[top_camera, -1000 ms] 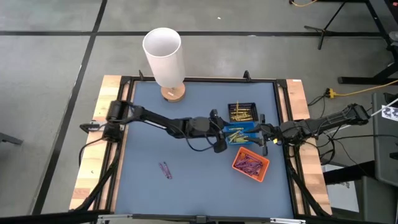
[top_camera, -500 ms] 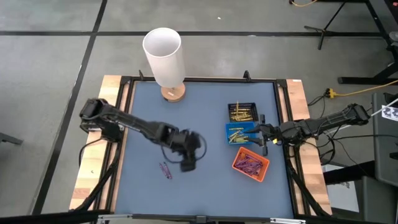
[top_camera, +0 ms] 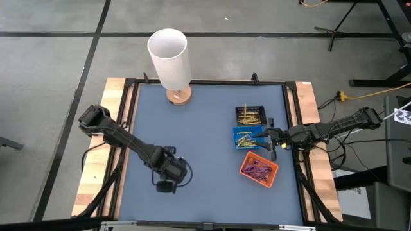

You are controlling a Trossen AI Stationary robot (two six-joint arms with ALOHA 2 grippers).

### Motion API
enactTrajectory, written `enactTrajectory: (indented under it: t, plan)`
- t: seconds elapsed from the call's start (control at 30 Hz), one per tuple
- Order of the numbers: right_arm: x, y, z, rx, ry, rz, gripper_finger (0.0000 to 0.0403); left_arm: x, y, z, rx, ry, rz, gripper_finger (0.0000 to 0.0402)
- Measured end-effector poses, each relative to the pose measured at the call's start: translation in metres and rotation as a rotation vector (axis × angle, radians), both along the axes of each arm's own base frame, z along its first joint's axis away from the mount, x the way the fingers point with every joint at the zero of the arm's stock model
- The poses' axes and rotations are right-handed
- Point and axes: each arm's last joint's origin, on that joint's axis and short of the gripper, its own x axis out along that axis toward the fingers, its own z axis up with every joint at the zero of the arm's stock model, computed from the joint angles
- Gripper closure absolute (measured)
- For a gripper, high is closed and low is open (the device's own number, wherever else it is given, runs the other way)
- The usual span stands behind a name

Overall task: Sort crayons
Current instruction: Put the purple crayon into the orange bin

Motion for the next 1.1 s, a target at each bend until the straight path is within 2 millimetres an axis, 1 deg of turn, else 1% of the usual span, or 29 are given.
enactTrajectory:
  t: [0.13, 0.33, 0.47, 0.7, 0.9, 1.1]
  plan:
    - [0.0, 0.0, -0.001, -0.003, 0.01, 0.0, 0.0274, -0.011, -0.002, -0.016, 0.033, 0.048, -0.081, 0.031]
    - [-0.001, 0.0, -0.004, -0.013, 0.044, 0.0, 0.0274, -0.023, 0.005, -0.036, 0.067, 0.112, -0.092, 0.031]
    - [-0.001, 0.0, -0.004, -0.013, 0.042, 0.0, 0.0274, -0.027, 0.006, -0.045, 0.071, 0.113, -0.141, 0.031]
    - [-0.001, 0.0, -0.004, -0.012, 0.042, 0.0, 0.0274, -0.028, 0.007, -0.064, 0.038, 0.047, -0.211, 0.031]
    - [-0.001, 0.0, -0.004, -0.012, 0.041, 0.0, 0.0274, -0.034, 0.01, -0.076, 0.027, 0.037, -0.212, 0.031]
    - [-0.001, 0.0, -0.004, -0.012, 0.041, 0.0, 0.0274, -0.034, 0.01, -0.078, 0.018, 0.021, -0.207, 0.031]
